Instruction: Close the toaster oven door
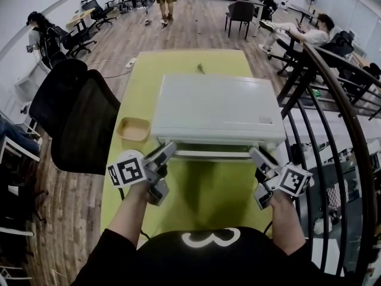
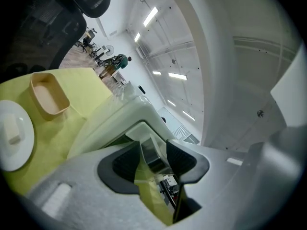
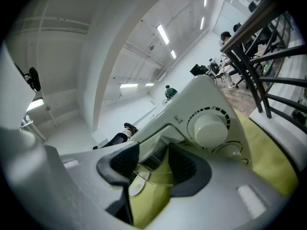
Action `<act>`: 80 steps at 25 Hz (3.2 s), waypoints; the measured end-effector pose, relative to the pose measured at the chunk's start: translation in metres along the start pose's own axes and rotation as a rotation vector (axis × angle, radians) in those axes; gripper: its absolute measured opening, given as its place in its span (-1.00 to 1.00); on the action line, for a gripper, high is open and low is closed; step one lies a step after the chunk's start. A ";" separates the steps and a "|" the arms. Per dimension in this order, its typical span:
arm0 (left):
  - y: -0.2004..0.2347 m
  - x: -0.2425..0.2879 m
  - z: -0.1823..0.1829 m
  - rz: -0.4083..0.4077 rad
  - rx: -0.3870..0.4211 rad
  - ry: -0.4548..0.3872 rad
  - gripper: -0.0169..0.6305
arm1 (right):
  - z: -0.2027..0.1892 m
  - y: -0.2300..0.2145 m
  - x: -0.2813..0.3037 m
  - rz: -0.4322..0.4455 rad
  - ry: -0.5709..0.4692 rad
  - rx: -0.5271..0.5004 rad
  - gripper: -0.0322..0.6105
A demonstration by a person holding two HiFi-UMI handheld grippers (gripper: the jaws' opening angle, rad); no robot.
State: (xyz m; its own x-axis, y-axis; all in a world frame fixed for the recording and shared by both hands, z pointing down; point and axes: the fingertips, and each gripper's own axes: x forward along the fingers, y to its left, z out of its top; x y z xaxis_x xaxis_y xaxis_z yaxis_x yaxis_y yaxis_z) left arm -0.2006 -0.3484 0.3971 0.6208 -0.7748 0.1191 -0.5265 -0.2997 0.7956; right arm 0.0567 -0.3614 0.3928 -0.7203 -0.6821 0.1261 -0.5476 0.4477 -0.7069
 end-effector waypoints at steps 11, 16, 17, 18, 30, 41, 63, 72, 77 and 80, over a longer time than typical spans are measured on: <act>0.001 0.001 0.003 -0.040 -0.030 -0.021 -0.36 | 0.002 -0.001 0.004 0.025 0.002 0.000 -0.26; 0.004 0.002 0.001 -0.045 -0.011 -0.027 -0.36 | 0.000 -0.004 0.006 0.019 0.001 -0.006 -0.25; 0.001 0.002 0.001 -0.051 0.000 -0.025 -0.36 | 0.001 -0.005 0.004 0.012 0.000 -0.016 -0.25; -0.002 0.002 0.000 -0.052 0.017 -0.023 -0.36 | 0.003 -0.004 0.002 0.001 -0.001 -0.034 -0.25; -0.053 -0.050 0.002 0.007 0.345 -0.070 -0.17 | -0.003 0.068 -0.036 -0.033 -0.024 -0.444 -0.19; -0.139 -0.105 -0.068 -0.074 0.664 -0.025 -0.72 | -0.073 0.156 -0.075 0.092 -0.021 -0.605 -0.68; -0.174 -0.132 -0.128 -0.095 0.703 0.023 -0.91 | -0.127 0.190 -0.117 0.217 0.021 -0.536 -0.89; -0.170 -0.130 -0.128 -0.086 0.695 0.020 -0.91 | -0.129 0.183 -0.118 0.206 0.026 -0.529 -0.89; -0.165 -0.131 -0.129 -0.077 0.682 0.021 -0.91 | -0.133 0.181 -0.116 0.204 0.039 -0.523 -0.89; -0.159 -0.134 -0.128 -0.075 0.677 0.026 -0.91 | -0.136 0.183 -0.111 0.205 0.043 -0.524 -0.89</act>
State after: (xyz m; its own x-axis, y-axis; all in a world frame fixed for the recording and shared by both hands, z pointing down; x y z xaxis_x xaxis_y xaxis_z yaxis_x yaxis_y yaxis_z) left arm -0.1259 -0.1256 0.3303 0.6796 -0.7269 0.0991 -0.7233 -0.6413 0.2563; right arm -0.0218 -0.1253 0.3446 -0.8446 -0.5321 0.0584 -0.5255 0.8032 -0.2806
